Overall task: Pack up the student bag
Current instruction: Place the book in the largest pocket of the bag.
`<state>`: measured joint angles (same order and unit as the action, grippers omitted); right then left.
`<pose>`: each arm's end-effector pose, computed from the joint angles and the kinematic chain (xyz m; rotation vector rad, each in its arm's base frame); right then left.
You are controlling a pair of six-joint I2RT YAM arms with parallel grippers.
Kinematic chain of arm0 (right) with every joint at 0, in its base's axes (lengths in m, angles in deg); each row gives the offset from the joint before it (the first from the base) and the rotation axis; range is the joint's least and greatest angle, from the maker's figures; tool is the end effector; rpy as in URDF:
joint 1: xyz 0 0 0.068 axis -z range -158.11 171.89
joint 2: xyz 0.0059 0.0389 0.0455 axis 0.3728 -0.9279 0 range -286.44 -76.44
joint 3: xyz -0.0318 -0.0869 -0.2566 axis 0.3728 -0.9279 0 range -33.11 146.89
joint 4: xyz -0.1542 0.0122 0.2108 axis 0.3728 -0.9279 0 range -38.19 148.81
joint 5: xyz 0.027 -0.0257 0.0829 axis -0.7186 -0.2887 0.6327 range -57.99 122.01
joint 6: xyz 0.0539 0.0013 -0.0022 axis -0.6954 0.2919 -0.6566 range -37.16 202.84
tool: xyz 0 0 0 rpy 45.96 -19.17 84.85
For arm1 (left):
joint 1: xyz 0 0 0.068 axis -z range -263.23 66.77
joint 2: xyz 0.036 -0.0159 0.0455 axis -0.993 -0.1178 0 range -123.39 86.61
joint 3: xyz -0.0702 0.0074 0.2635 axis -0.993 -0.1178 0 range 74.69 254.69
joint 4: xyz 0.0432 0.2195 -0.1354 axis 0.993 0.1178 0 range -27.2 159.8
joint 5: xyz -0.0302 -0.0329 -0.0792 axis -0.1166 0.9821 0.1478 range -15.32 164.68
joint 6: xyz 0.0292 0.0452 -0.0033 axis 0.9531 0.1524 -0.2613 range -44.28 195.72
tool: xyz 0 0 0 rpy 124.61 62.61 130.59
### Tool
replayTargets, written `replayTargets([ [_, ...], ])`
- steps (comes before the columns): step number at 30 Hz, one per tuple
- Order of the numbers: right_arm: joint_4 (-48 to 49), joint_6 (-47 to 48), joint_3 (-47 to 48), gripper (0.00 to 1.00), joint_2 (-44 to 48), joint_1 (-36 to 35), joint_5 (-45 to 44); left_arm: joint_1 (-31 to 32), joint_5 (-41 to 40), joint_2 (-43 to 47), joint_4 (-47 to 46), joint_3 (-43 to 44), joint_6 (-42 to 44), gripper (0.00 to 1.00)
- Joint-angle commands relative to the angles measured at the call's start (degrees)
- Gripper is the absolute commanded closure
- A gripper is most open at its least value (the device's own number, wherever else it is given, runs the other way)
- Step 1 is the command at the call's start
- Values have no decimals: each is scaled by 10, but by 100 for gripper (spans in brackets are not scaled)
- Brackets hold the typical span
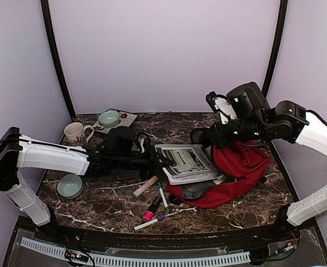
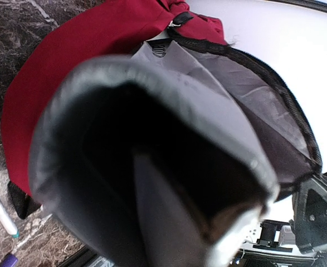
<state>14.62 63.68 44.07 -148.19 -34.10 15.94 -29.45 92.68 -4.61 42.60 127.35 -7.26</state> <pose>0.1536 0.2100 0.3793 -0.5642 2.1748 0.4047 0.2020 -0.2946 0.2376 -0.3357 2.3661 -1.7317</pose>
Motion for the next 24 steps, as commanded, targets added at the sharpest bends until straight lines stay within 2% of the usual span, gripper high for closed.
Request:
replayTargets([
  [1,38,4,26,100,-1,-3,14,-5,-24,90,-34,-51,-11,100],
  [5,43,6,34,100,-4,-2,20,-4,-36,100,29,-24,11,100],
  [7,45,9,40,100,-7,-2,23,-4,-35,88,29,-5,17,100],
  [24,26,15,76,100,3,-2,21,-3,20,-137,3,173,0,100],
])
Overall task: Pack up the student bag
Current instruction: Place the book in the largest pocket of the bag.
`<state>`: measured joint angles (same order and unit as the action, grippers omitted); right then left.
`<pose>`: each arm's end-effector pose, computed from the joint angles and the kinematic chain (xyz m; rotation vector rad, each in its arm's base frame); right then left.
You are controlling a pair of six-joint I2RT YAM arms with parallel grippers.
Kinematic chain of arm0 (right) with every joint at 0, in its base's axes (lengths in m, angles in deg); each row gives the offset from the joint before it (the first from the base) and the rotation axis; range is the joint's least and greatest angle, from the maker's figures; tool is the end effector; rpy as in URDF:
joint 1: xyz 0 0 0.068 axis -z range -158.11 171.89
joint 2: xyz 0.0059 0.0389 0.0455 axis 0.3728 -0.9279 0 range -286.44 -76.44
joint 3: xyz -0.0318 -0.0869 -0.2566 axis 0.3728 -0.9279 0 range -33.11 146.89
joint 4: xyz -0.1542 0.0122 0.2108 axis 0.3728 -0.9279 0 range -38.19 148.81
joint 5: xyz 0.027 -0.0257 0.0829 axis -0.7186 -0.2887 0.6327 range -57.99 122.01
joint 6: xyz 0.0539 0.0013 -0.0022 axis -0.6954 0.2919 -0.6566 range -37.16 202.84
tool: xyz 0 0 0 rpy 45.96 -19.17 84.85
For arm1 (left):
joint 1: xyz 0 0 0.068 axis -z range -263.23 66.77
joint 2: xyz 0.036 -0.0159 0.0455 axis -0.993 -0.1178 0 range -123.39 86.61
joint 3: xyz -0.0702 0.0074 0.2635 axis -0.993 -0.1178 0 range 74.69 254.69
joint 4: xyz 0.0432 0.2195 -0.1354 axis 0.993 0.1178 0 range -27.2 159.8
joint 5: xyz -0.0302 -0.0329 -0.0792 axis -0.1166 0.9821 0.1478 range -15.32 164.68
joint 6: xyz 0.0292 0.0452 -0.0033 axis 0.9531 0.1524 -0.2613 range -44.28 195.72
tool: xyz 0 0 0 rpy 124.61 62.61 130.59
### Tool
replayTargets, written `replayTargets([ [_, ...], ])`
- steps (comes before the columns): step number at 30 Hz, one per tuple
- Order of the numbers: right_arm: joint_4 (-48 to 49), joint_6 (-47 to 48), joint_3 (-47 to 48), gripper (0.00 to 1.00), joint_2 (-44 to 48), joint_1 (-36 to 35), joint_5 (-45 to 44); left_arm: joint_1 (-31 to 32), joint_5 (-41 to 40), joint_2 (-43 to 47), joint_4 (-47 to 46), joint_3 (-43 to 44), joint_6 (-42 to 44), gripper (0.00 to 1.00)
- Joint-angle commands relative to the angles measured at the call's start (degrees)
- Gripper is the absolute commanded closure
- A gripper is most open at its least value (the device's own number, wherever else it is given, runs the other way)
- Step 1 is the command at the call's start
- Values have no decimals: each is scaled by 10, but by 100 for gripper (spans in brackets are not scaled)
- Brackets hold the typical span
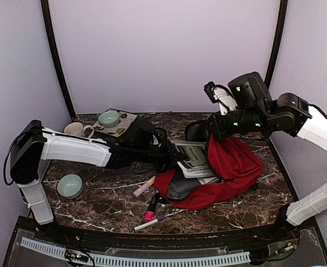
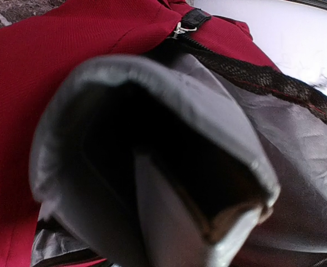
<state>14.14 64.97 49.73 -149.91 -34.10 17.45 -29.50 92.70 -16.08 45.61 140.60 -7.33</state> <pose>0.1559 0.2150 0.4029 -0.5800 2.1232 0.4582 0.2347 -0.3386 0.2362 -0.3473 2.3884 -1.7135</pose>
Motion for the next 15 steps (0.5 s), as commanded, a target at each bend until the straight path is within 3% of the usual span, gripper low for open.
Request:
replayTargets([
  [1,27,2,18,100,22,-2,5,-2,23,-30,-28,48,2,100],
  [9,19,0,-5,100,39,-2,-2,-3,13,-93,-23,93,-13,100],
  [15,0,14,-8,100,37,-2,-57,-2,32,-179,4,199,-6,100],
])
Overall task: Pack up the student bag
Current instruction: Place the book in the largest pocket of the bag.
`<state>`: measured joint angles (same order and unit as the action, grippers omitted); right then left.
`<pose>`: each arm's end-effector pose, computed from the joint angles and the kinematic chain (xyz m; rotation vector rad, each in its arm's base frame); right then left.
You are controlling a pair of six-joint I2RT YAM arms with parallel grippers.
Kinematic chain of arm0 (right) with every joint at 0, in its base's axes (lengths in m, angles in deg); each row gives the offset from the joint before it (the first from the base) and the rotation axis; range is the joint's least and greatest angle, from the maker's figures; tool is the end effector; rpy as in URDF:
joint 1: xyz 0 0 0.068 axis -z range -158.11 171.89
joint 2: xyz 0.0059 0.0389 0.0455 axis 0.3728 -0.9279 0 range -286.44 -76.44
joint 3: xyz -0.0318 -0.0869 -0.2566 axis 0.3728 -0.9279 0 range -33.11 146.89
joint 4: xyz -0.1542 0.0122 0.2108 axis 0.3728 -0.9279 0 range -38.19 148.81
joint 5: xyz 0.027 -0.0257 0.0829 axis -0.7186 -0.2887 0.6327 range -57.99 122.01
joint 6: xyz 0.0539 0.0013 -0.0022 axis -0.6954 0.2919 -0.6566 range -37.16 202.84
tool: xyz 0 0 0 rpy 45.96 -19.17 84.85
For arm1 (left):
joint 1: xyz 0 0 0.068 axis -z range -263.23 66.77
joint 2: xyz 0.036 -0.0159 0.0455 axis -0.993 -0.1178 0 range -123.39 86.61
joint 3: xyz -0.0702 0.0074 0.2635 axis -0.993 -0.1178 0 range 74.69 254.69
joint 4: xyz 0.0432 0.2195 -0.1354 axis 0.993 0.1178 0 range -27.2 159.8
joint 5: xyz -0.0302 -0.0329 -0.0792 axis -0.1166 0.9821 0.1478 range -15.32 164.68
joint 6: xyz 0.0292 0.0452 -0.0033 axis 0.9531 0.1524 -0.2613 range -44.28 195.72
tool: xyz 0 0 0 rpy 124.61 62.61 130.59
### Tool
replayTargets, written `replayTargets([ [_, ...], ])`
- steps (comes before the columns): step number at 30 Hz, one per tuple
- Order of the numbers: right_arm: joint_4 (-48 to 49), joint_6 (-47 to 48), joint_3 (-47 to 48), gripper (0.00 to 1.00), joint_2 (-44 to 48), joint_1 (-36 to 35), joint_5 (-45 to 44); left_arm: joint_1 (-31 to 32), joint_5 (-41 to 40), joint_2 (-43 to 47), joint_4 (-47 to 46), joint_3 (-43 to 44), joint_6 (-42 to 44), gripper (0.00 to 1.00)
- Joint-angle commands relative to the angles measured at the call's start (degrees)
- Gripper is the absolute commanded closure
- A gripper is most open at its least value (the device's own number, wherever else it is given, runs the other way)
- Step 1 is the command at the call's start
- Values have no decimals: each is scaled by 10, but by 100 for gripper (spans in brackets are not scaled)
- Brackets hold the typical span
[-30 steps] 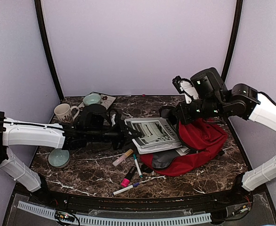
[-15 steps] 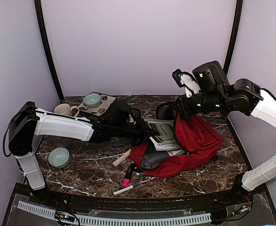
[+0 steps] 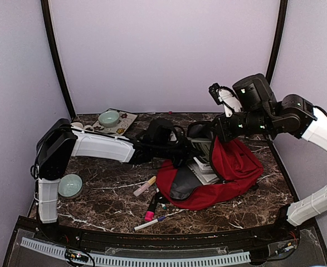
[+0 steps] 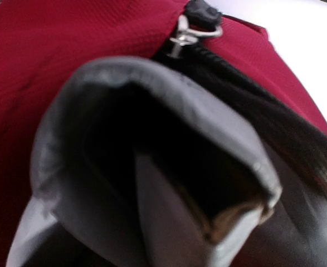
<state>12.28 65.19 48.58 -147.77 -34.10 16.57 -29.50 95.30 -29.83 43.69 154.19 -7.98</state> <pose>0.1495 0.2046 0.4027 -0.5804 2.1312 0.4312 0.2688 -0.3877 0.2177 -0.3110 2.3851 -1.7767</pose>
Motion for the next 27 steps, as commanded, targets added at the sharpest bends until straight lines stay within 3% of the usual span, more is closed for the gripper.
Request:
replayTargets([
  [1,11,12,5,100,15,-1,-72,-2,10,-56,26,83,1,100],
  [8,-10,45,-17,100,39,13,-151,3,32,-166,61,234,-5,100],
  [13,-11,61,-66,100,83,43,-146,7,52,-220,82,304,-7,100],
  [21,35,54,-137,100,115,50,-70,5,85,-191,110,282,46,57],
  [27,45,58,-148,100,107,50,-32,-7,72,-105,177,227,146,40],
])
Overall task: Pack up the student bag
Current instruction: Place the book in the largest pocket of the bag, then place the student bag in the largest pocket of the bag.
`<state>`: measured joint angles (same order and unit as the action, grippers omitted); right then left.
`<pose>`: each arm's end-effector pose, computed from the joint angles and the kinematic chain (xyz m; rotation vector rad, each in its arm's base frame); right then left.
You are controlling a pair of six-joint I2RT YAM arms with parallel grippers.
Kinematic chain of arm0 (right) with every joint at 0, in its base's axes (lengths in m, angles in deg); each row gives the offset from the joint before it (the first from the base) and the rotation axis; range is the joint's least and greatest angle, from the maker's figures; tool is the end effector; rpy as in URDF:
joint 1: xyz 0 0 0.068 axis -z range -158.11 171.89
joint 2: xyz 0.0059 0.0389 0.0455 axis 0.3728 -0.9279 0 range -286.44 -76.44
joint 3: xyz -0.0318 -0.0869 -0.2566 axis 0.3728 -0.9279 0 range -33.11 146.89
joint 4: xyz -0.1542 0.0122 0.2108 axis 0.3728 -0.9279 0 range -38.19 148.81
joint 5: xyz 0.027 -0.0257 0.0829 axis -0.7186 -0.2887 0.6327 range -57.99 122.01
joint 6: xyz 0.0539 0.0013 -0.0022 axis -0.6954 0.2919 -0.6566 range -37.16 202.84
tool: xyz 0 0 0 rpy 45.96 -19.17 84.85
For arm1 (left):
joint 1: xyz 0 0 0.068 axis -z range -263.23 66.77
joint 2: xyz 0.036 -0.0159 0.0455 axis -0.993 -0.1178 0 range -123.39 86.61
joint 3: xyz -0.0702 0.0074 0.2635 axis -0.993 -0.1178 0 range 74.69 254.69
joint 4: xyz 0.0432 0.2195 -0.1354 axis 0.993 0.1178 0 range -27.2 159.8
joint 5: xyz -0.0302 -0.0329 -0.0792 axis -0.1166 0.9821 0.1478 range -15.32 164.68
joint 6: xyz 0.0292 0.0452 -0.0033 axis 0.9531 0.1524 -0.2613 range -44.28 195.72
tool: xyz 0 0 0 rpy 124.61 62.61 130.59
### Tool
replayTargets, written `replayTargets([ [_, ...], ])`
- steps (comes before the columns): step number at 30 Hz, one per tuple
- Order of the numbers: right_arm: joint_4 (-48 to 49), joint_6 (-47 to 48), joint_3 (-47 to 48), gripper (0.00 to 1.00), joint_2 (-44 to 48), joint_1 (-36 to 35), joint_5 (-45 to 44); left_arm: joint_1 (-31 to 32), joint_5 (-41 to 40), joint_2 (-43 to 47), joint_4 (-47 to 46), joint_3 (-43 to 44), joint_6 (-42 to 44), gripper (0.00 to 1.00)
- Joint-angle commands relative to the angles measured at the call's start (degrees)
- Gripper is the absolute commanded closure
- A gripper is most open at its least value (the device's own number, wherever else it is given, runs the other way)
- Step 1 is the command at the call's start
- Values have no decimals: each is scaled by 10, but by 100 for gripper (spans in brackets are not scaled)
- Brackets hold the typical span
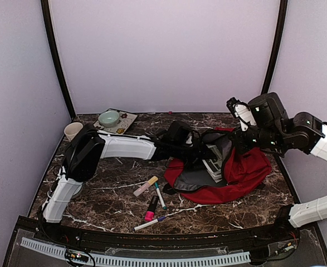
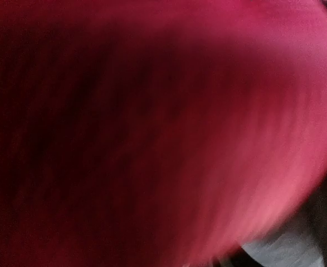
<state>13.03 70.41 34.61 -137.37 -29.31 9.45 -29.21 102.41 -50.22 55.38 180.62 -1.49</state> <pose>0.1429 0.1559 0.3655 -0.5294 2.1316 0.1793 0.3099 -0.4552 0.1777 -0.1055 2.5218 -1.7423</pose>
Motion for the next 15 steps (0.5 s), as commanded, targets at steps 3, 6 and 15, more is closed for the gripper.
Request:
replayTargets([
  [3,57,13,-31,100,15,2,82,-20,-19,161,102,-75,133,32],
  [6,80,17,-57,100,34,2,130,-27,-55,216,168,-105,207,26],
  [15,113,13,-115,100,18,2,298,-86,-107,307,297,-159,375,26],
])
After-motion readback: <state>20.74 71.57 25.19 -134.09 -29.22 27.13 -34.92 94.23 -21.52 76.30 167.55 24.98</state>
